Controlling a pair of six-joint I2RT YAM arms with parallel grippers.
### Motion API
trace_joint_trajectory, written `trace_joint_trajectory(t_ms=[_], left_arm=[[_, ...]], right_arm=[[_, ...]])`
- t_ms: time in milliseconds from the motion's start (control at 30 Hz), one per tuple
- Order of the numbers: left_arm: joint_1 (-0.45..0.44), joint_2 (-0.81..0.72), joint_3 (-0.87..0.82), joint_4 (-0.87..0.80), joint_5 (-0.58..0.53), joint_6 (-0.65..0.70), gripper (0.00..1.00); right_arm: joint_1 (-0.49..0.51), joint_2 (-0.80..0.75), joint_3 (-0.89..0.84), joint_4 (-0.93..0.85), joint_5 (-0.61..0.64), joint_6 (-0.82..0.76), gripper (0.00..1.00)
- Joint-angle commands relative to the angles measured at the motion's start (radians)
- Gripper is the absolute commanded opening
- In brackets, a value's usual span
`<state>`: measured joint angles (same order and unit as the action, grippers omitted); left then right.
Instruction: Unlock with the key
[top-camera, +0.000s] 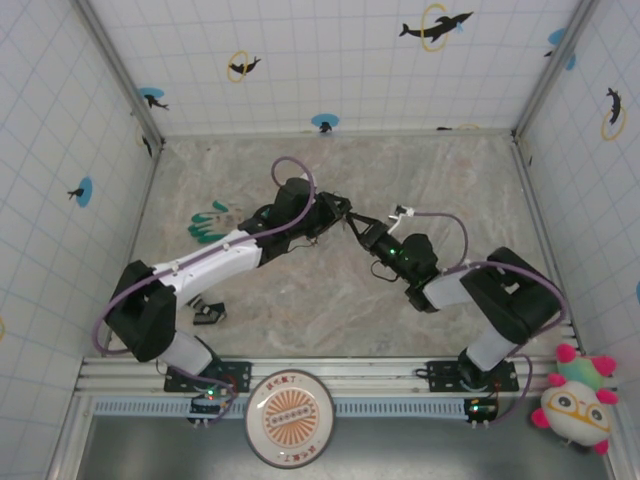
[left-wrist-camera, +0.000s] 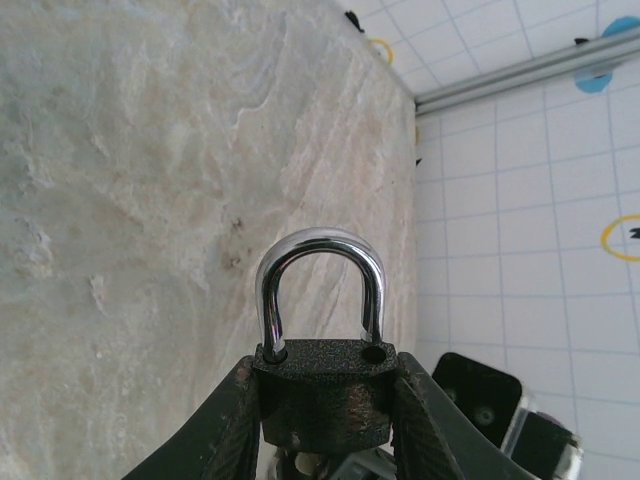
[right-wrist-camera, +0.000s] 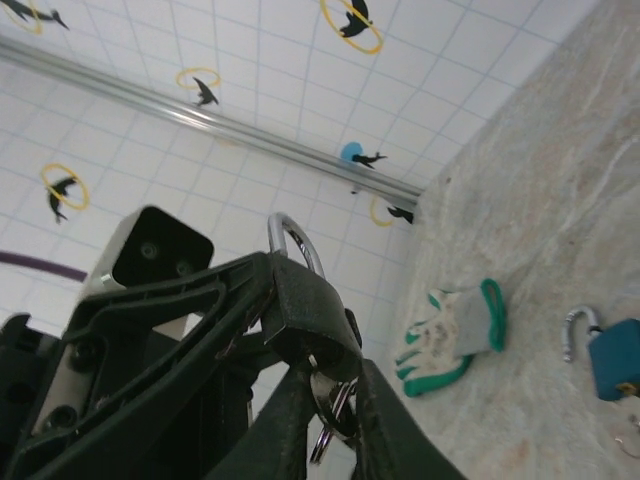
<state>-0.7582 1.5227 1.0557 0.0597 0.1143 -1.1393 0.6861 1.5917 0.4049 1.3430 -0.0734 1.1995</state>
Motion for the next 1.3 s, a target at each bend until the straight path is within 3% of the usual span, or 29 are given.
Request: trace_joint_trajectory(t_ms=[0, 233, 400, 467, 600, 733, 1267], left_arm=[[0.002, 0.026, 0.046, -0.042, 0.047, -0.044, 0.0], [0.004, 0.069, 0.062, -0.076, 0.07, -0.064, 0.0], [0.003, 0.095, 0.077, -0.083, 0.112, -0.082, 0.0], [0.005, 0.107, 0.079, -0.083, 0.134, -0.094, 0.0], [0.003, 0.127, 0.082, -0.071, 0.185, -0.119, 0.0], [-0.001, 0.136, 0.088, -0.064, 0.205, -0.126, 0.0], [-0.032, 0.168, 0.107, -0.055, 0.245, -0.136, 0.0]], right_arm=[[0.002, -0.127, -0.024, -0.273, 0.001, -0.184, 0.25], [0.024, -0.404, -0.072, -0.627, 0.073, -0.413, 0.36], [0.063, -0.575, -0.093, -0.799, 0.213, -0.54, 0.49], [0.068, -0.622, -0.113, -0.807, 0.259, -0.559, 0.54], [0.082, -0.659, -0.129, -0.823, 0.327, -0.633, 0.54], [0.088, -0.647, -0.175, -0.725, 0.371, -0.63, 0.55], [0.077, -0.492, -0.125, -0.574, 0.277, -0.632, 0.54]])
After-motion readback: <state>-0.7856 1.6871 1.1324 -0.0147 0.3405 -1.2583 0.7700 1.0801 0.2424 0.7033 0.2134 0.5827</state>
